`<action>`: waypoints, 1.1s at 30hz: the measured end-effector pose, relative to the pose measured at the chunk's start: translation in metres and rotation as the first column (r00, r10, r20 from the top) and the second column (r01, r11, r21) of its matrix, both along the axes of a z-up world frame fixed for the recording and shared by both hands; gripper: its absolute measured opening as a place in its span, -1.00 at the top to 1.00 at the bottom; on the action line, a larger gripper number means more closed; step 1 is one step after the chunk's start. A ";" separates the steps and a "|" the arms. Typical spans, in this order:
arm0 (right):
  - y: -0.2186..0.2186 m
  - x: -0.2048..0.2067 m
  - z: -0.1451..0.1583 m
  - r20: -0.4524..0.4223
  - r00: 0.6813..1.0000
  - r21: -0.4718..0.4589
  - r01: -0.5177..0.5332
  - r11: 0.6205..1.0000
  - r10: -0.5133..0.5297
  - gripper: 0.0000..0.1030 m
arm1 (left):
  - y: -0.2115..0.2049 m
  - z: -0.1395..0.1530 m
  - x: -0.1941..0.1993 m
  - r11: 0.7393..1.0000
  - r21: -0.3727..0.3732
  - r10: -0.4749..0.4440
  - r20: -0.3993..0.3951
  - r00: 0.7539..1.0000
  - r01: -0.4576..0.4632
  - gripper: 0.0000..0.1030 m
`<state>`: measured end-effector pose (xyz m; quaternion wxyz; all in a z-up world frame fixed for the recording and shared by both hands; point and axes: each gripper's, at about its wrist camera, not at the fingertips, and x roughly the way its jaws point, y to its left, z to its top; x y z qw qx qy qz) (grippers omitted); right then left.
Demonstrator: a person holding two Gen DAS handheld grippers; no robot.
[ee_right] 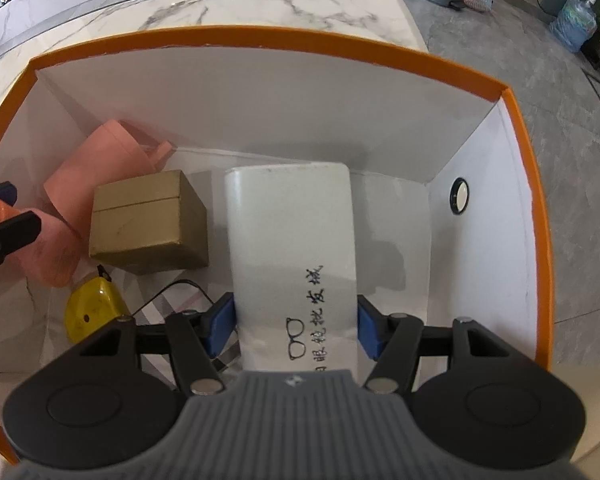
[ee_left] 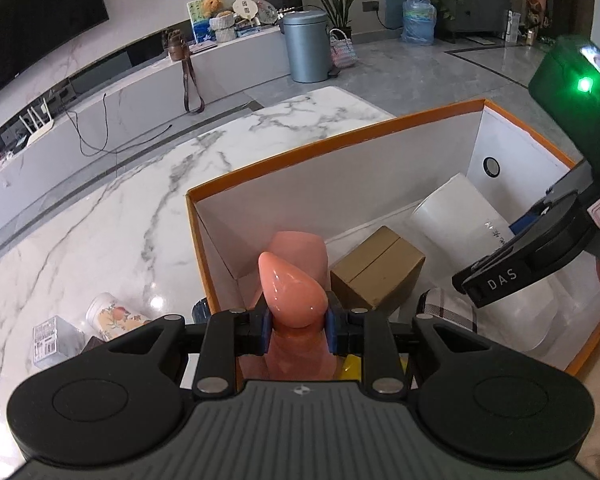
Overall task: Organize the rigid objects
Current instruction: 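Open the right tool to release the white tube while the left tool releases the pink bottle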
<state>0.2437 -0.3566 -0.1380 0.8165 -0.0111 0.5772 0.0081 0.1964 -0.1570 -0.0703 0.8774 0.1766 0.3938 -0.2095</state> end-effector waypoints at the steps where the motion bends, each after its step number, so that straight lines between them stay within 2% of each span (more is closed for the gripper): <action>1: 0.001 -0.001 0.000 0.007 1.000 -0.005 -0.004 1.000 0.004 -0.21 | -0.001 -0.001 0.000 1.000 0.005 -0.001 0.006 1.000 0.001 0.45; 8: 0.000 -0.002 0.001 0.016 1.000 0.015 -0.005 1.000 0.004 -0.21 | -0.002 -0.004 0.001 1.000 0.008 -0.014 0.037 0.999 0.014 0.45; 14: -0.003 -0.002 0.001 0.011 1.000 0.026 -0.009 1.000 0.008 -0.23 | -0.009 -0.010 0.001 0.998 0.038 -0.041 0.012 0.999 0.041 0.44; 18: -0.002 -0.003 0.002 0.015 1.000 0.026 -0.008 1.000 0.008 -0.23 | -0.009 -0.010 0.000 0.998 0.052 -0.044 0.000 0.999 0.044 0.31; 21: -0.002 -0.003 0.002 0.016 1.000 0.029 -0.007 1.000 0.007 -0.32 | -0.009 -0.010 -0.002 0.997 0.064 -0.054 -0.001 0.999 0.054 0.31; 26: -0.003 -0.003 0.003 0.024 1.000 0.034 0.002 0.999 -0.003 -0.35 | -0.005 -0.007 -0.004 0.998 0.029 -0.062 -0.020 0.998 0.063 0.06; 28: -0.003 -0.003 0.002 0.024 1.000 0.031 0.000 1.000 -0.001 -0.36 | -0.004 -0.004 -0.006 0.998 0.020 -0.062 -0.012 0.998 0.062 -0.20; 30: -0.002 -0.003 0.004 0.031 1.000 0.022 0.001 1.000 -0.002 -0.46 | -0.002 0.001 -0.009 0.999 0.010 -0.049 0.008 0.999 0.049 -0.34; 33: 0.001 -0.006 0.007 0.055 0.998 0.001 0.005 1.000 -0.005 -0.66 | 0.004 0.009 -0.011 0.999 -0.032 -0.038 0.014 0.999 0.038 -0.36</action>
